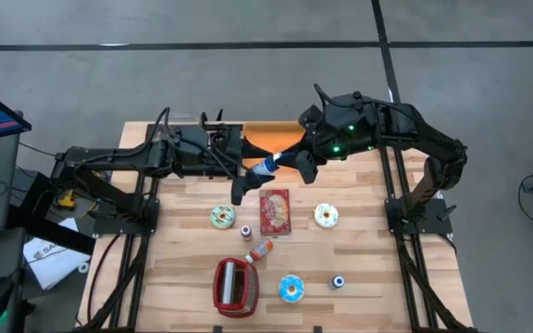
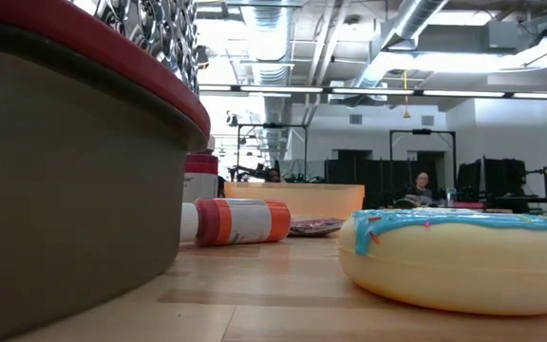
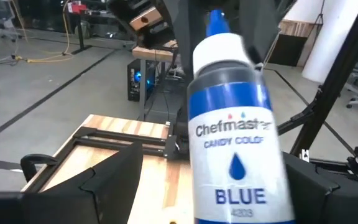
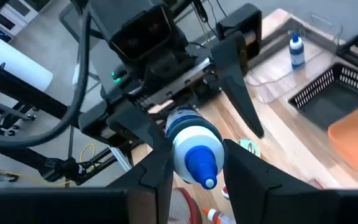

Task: Pick & Place Food Item
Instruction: Put the top blue food coloring bottle into the transparent bin

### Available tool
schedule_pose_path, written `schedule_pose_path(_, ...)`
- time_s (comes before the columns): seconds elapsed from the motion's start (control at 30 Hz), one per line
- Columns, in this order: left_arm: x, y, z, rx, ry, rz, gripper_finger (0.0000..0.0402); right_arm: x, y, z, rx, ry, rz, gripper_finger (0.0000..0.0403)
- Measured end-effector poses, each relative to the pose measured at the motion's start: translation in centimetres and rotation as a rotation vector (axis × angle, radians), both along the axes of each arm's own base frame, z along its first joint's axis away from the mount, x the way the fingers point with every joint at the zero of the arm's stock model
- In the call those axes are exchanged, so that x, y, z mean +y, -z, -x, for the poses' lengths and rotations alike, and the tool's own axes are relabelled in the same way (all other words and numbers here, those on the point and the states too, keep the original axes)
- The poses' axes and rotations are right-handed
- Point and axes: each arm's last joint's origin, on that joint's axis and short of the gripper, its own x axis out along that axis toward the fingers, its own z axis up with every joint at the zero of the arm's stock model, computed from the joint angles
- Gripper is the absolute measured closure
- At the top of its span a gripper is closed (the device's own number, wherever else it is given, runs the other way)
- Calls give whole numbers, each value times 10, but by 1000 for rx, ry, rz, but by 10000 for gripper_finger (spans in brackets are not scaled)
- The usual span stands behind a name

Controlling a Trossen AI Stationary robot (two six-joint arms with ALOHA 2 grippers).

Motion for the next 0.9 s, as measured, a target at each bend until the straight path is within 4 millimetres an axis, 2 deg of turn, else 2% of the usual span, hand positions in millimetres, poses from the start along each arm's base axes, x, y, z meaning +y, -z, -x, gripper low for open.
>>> schedule_pose_path(0.23,1,-3,0,-37,6,12,122,0,-1,0,-6,-17,3,291)
schedule_pose_path(0.67,-2,-4,0,-41,93,63,198,-3,5,3,65,-74,-37,291)
schedule_pose_path(0.9,-3,-4,0,-40,109,82,218,-3,6,3,68,-96,-44,291)
